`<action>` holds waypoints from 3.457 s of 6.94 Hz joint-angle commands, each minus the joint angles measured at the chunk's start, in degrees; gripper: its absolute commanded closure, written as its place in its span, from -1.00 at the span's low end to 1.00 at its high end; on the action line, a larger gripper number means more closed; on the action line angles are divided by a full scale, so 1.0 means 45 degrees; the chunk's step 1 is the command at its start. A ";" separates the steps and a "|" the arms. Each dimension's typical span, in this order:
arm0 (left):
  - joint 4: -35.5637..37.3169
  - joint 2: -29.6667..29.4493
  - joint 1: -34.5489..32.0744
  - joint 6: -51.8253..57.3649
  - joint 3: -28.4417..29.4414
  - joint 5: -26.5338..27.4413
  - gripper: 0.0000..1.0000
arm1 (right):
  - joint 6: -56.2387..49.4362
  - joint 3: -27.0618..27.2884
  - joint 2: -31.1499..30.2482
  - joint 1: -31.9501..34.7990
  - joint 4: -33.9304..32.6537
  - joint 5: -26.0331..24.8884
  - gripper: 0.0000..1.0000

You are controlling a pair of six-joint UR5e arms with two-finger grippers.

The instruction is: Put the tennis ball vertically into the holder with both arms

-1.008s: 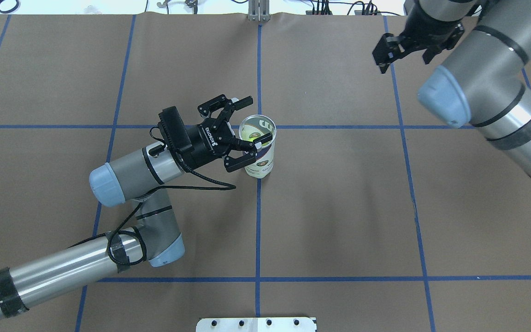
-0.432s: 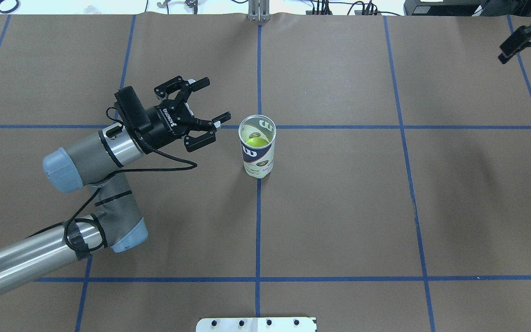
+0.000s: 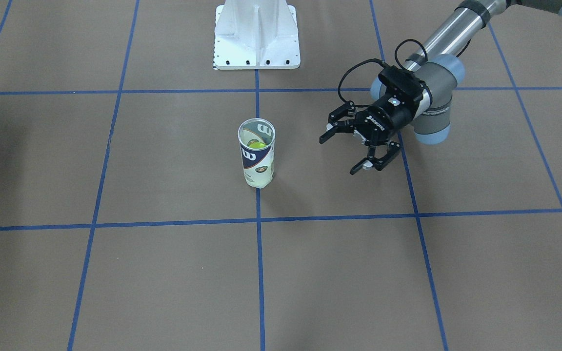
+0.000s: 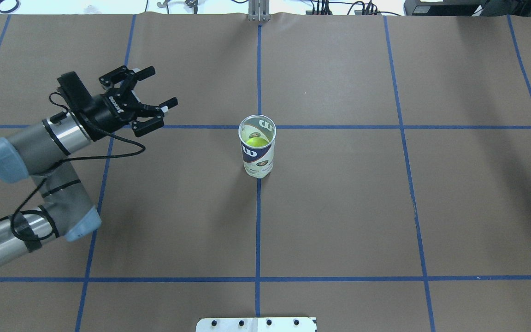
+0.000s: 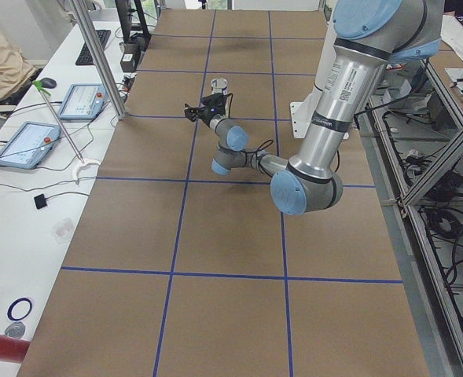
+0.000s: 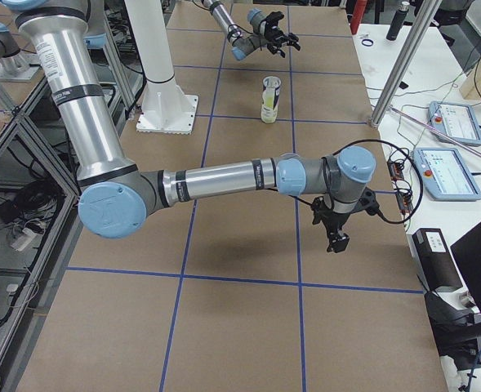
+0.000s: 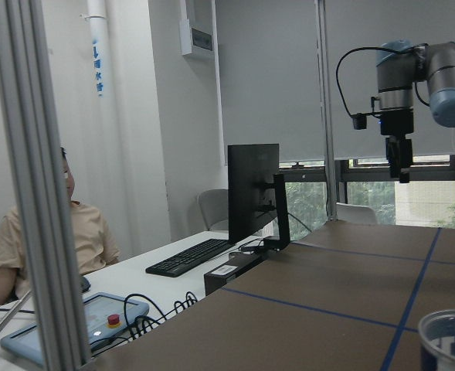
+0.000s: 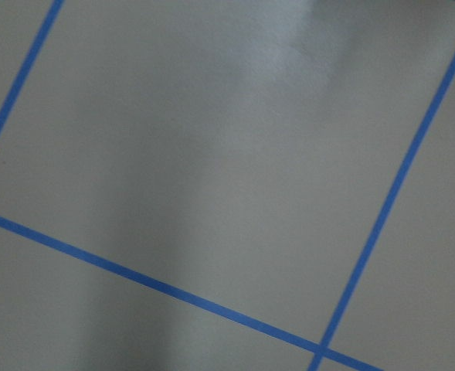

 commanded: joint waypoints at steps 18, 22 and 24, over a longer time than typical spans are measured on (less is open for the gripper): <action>2.6958 0.4990 -1.1426 0.5847 -0.5912 -1.0108 -0.99 | 0.0743 0.0270 -0.1856 0.0821 0.0023 0.0048 -0.98; 2.6686 0.4969 -1.1426 0.5865 -0.5735 -1.0087 -0.99 | 0.0761 0.0446 -0.1915 0.0821 0.0023 0.0048 -0.99; 2.6665 0.4990 -1.1426 0.5828 -0.5831 -1.0010 -0.99 | 0.0819 0.0446 -0.1973 0.0821 0.0023 0.0029 -0.99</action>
